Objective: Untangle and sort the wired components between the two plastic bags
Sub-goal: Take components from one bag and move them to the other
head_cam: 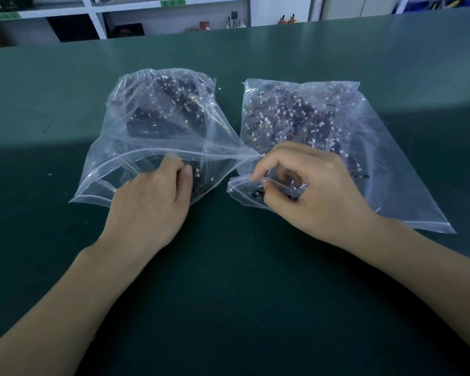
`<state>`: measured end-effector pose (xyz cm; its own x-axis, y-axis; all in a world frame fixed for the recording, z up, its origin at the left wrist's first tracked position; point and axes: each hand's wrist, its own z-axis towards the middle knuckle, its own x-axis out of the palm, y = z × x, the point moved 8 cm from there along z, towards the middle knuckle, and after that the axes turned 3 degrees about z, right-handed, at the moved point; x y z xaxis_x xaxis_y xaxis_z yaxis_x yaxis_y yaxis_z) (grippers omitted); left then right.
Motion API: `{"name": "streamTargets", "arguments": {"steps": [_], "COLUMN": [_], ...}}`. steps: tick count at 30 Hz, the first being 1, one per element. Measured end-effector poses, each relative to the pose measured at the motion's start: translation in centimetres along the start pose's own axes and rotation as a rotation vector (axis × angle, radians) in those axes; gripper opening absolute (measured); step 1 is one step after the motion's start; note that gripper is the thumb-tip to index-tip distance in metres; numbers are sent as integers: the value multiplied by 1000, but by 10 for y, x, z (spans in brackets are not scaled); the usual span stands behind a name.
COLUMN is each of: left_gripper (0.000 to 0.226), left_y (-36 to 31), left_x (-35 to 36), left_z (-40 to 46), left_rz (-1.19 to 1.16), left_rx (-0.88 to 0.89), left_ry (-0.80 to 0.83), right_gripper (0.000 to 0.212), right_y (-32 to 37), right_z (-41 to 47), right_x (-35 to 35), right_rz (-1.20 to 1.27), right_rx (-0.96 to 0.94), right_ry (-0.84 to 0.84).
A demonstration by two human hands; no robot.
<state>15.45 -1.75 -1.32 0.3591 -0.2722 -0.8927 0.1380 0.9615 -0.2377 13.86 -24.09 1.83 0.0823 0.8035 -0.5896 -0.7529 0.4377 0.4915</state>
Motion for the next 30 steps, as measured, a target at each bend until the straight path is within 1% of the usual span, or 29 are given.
{"name": "streamTargets", "arguments": {"steps": [2, 6, 9, 11, 14, 17, 21, 24, 27, 30], "left_gripper": [24, 25, 33, 40, 38, 26, 21, 13, 14, 20], "left_y": [5, 11, 9, 5, 3, 3, -3, -2, -1, -1], "left_x": [1, 1, -1, 0, 2, -2, -6, -11, -12, -12], "left_z": [0, 3, 4, 4, 3, 3, 1, 2, 3, 4], "left_rz": [15, 25, 38, 31, 27, 44, 51, 19, -33, -95], "left_rx": [-4, -7, 24, 56, 91, 91, 121, 126, 143, 164], "left_ry": [8, 33, 18, 39, 81, 24, -44, -89, -99, -96], "right_gripper": [19, 19, 19, 18, 19, 19, 20, 22, 23, 24], "right_y": [0, -1, -1, -1, -1, -3, -5, -7, -9, -10], "right_z": [0, 0, 0, 0, 0, -1, -2, -2, -3, -3], "right_x": [0, -1, 0, 0, 3, 6, 7, 9, 15, 18], "right_rz": [-2, -2, -2, -3, 2, -2, -3, -14, -29, -39], "right_rx": [-2, 2, 4, -2, -1, 7, 28, 40, 62, 79], "right_ry": [-4, 0, 3, 7, 14, 27, 45, 75, 135, 148]}}
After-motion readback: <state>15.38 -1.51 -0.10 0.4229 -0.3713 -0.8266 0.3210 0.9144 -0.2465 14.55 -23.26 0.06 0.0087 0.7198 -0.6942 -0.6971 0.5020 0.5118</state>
